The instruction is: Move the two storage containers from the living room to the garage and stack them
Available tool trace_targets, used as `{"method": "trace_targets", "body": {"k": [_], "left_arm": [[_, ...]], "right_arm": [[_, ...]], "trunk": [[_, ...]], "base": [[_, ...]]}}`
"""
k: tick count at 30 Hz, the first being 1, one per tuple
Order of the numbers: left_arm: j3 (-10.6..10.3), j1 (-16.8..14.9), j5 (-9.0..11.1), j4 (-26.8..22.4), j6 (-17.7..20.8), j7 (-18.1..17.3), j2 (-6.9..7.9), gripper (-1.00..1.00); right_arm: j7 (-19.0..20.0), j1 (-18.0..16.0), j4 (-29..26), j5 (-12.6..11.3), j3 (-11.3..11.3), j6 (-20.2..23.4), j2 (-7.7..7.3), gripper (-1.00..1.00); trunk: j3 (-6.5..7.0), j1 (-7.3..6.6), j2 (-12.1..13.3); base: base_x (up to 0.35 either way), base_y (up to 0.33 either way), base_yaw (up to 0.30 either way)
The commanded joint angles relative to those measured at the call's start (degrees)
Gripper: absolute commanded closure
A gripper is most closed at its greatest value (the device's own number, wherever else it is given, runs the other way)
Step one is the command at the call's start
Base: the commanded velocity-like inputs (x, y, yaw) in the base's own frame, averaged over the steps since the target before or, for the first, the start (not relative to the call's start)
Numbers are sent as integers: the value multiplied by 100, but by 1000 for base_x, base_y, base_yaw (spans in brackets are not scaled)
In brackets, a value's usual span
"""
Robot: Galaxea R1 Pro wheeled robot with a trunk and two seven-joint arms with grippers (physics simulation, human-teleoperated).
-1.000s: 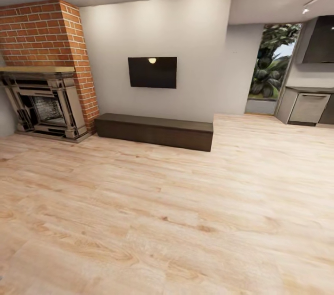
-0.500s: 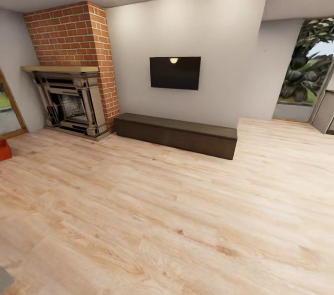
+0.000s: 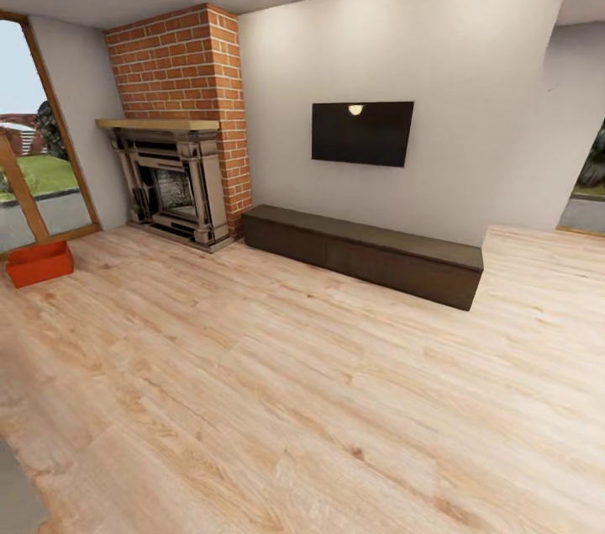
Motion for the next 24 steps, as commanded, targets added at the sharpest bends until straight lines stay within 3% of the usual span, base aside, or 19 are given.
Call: {"method": "trace_targets", "body": {"k": [1, 13, 24], "left_arm": [[27, -3, 48, -3, 22, 7, -1, -100], [27, -4, 46, -3, 22, 7, -1, -100], [28, -4, 46, -3, 22, 7, -1, -100]], "right_arm": [[-6, -5, 15, -52, 48, -29, 4, -100], [-6, -5, 15, -52, 48, -32, 4, -100], [-6, -7, 15, -113, 48, -33, -8, -100]], "trunk": [[-6, 3, -3], [-6, 3, -3], [-6, 3, -3]], "base": [[323, 0, 273], [323, 0, 259], [323, 0, 20]]}}
